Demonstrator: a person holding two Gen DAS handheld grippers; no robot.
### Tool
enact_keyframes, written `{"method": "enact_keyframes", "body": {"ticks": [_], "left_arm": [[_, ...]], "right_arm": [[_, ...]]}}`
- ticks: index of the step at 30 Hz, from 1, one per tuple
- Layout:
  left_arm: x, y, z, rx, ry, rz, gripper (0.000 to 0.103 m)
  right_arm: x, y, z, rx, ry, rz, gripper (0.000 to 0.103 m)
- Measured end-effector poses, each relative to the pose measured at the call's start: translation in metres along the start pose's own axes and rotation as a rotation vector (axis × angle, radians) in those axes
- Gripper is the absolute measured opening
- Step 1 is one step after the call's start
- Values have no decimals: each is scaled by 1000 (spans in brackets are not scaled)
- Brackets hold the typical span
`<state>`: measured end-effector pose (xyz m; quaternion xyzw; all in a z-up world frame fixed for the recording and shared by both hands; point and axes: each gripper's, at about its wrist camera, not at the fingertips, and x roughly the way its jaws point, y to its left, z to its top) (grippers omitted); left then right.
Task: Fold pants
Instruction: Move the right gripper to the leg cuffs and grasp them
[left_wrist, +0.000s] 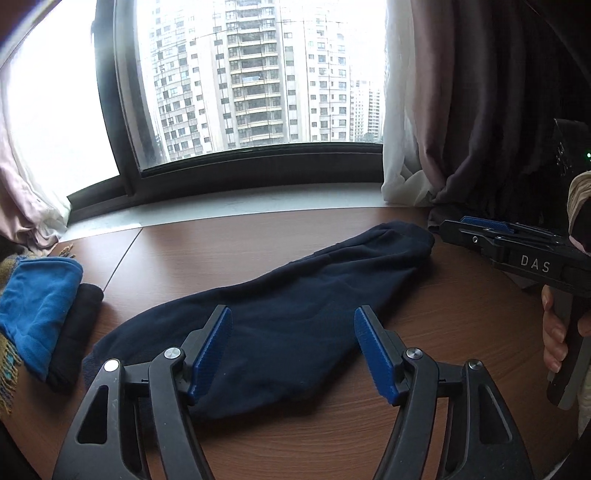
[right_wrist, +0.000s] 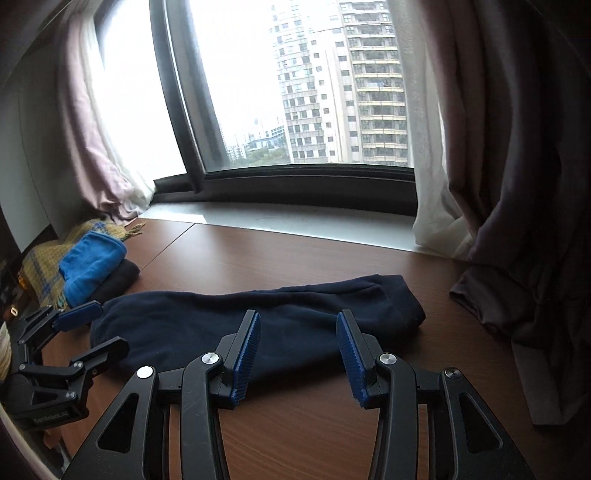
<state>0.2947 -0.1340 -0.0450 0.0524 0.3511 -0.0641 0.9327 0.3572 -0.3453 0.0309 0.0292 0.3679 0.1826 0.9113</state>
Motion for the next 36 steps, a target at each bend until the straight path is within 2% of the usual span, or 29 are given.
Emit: {"method": "enact_keyframes", "body": {"ticks": [9, 17, 22, 36], "left_arm": [[59, -35, 19, 27, 68, -36, 68], [104, -58, 29, 102, 116, -36, 68], [121, -75, 26, 153, 142, -60, 68], [140, -86, 20, 186, 184, -80, 68]], "right_arm": [[35, -69, -21, 182, 15, -16, 44], [78, -116, -35, 347, 42, -29, 44], [95, -133, -39, 391, 52, -44, 44], [112, -153, -40, 493, 39, 44, 44]]}}
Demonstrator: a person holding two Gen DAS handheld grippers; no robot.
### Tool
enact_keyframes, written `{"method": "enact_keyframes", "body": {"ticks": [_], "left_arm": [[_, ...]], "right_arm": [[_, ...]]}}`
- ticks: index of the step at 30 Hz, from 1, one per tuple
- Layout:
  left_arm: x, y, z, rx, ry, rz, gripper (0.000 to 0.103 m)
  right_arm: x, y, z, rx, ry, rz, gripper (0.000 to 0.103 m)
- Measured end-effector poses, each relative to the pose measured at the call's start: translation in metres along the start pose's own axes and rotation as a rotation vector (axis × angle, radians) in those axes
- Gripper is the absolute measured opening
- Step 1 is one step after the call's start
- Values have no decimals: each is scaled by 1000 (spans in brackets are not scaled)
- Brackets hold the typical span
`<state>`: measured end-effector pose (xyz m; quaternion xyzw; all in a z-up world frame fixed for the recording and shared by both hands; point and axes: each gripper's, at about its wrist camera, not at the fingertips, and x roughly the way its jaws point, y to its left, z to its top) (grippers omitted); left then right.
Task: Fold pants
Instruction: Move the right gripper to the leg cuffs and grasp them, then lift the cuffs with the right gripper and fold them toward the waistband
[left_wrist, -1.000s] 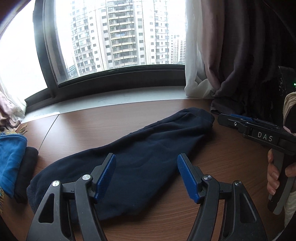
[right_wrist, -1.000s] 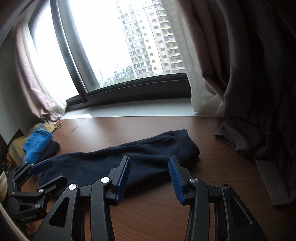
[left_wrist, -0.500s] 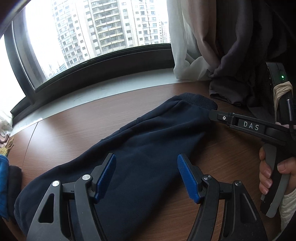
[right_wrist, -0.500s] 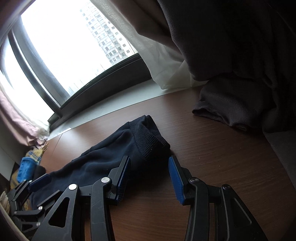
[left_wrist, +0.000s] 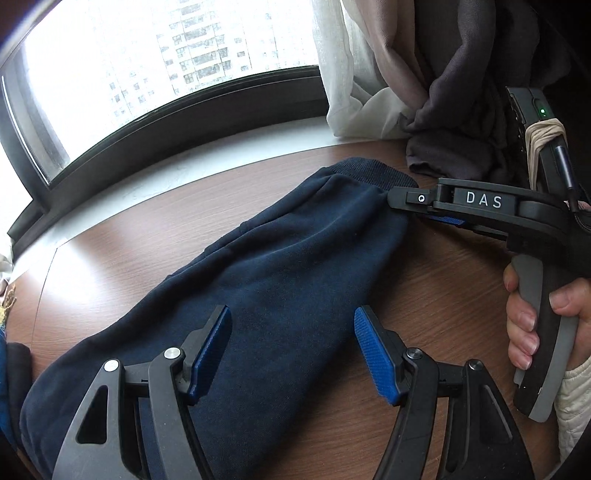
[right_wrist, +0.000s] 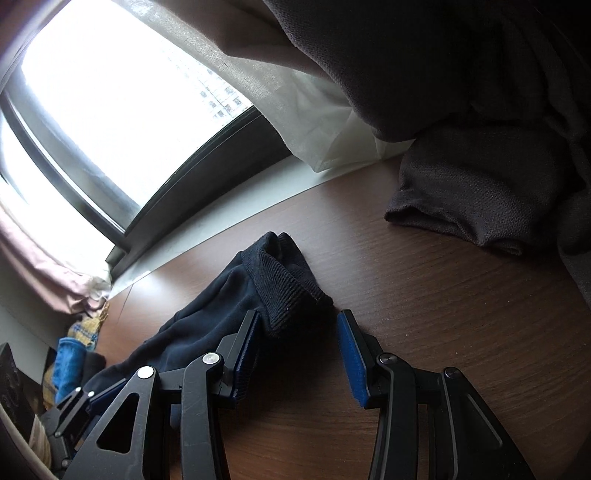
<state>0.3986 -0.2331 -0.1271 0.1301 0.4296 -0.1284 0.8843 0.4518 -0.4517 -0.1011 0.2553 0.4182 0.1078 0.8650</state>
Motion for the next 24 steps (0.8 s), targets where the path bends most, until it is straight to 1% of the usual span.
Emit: {"method": "enact_keyframes", "body": {"ticks": [9, 16, 18, 19, 21, 23, 24], "left_arm": [[-3, 7, 4, -4, -12, 7, 68], [-7, 12, 7, -12, -31, 5, 68], [-6, 14, 9, -18, -32, 5, 68], [-7, 15, 9, -23, -34, 7, 68], [-6, 18, 10, -37, -34, 12, 68], [-6, 23, 11, -56, -36, 14, 68], [-8, 25, 11, -67, -38, 16, 68]], "right_arm": [[10, -2, 9, 88, -10, 26, 44], [16, -1, 15, 118, -13, 9, 44], [18, 2, 14, 103, -10, -9, 39], [19, 3, 13, 96, -10, -17, 32], [19, 5, 13, 90, -13, -27, 27], [15, 10, 14, 68, -31, -42, 19], [12, 13, 15, 53, -42, -48, 19]]}}
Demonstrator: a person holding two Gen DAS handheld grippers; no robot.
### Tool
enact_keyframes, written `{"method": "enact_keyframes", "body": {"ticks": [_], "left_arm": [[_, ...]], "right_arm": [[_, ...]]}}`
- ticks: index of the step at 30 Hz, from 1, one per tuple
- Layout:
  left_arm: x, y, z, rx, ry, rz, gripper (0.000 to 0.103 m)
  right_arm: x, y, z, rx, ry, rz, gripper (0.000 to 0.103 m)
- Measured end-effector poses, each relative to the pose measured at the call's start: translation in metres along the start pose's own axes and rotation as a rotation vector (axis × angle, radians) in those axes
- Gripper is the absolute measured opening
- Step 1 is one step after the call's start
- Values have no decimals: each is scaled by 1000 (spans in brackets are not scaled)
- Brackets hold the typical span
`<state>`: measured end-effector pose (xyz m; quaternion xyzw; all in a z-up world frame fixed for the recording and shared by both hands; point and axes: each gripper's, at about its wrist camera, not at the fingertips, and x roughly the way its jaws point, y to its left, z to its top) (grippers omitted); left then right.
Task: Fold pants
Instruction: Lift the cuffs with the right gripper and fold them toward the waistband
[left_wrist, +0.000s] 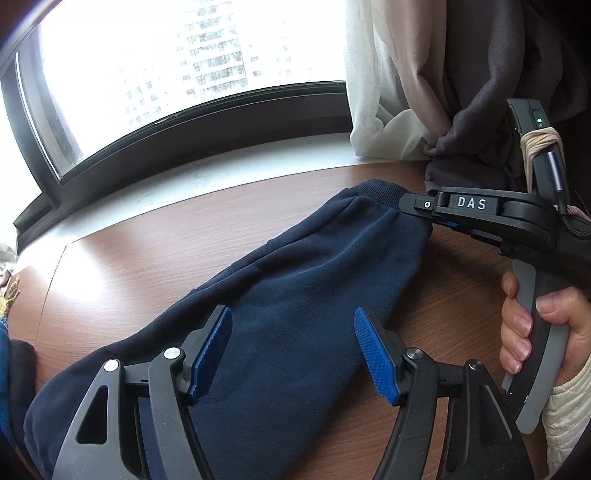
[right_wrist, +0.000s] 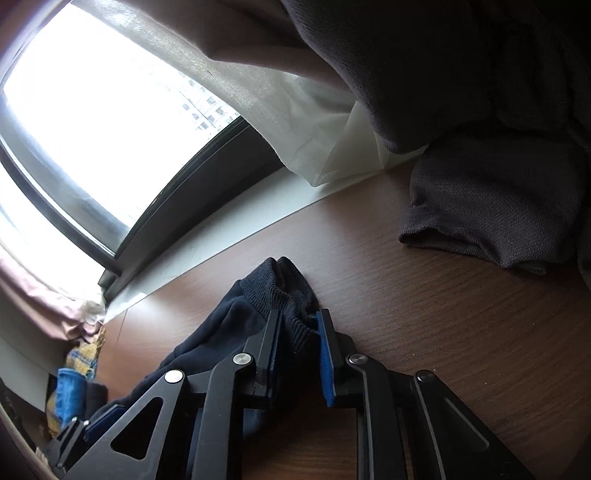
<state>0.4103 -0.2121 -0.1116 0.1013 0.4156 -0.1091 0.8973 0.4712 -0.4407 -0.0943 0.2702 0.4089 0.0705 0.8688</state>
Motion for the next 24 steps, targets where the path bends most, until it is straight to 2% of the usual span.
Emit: {"method": "enact_keyframes", "body": {"ticks": [9, 16, 24], "left_arm": [[-26, 42, -4, -167, -27, 25, 68], [-48, 83, -11, -278, -57, 58, 68], [-86, 130, -38, -304, -84, 121, 68]], "right_arm": [[-41, 67, 4, -258, -97, 6, 18], [-61, 112, 3, -369, -135, 46, 18], [-101, 189, -29, -590, -165, 148, 18]]}}
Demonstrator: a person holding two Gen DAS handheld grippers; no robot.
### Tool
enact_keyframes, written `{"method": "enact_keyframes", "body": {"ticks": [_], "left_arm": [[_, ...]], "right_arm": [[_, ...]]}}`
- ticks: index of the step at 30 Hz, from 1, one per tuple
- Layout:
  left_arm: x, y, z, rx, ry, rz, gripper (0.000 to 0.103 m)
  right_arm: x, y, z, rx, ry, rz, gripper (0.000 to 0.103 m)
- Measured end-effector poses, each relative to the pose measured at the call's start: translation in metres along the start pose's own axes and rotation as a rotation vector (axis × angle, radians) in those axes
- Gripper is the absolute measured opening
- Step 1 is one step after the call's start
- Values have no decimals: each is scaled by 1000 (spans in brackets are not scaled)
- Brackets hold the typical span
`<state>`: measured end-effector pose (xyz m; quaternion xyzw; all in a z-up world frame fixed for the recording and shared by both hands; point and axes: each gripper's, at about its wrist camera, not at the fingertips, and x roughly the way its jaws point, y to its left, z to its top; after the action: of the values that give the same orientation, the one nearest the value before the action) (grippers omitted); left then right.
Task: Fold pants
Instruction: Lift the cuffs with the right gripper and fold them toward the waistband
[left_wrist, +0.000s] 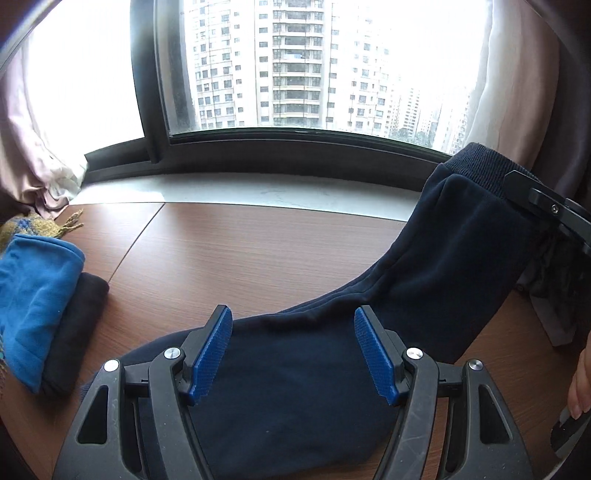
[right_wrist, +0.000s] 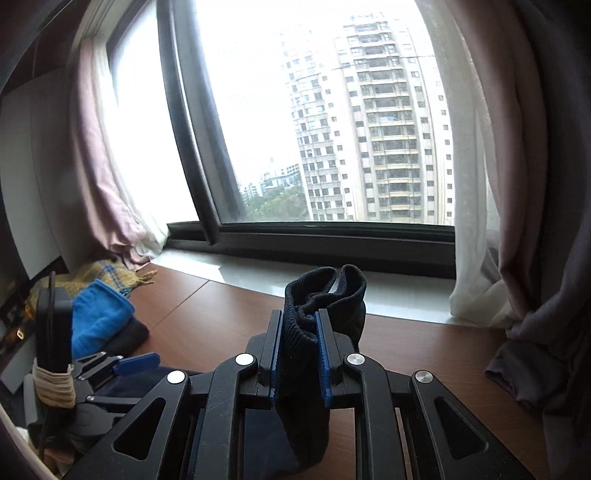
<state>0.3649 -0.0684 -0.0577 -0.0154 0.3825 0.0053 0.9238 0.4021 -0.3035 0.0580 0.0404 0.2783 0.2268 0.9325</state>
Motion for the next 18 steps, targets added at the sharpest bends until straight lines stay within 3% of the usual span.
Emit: {"method": "enact_keyframes", "body": {"ticks": [18], "left_arm": [[-64, 124, -61, -143, 12, 105, 68]], "right_arm": [[4, 172, -12, -268, 34, 165, 18]]}}
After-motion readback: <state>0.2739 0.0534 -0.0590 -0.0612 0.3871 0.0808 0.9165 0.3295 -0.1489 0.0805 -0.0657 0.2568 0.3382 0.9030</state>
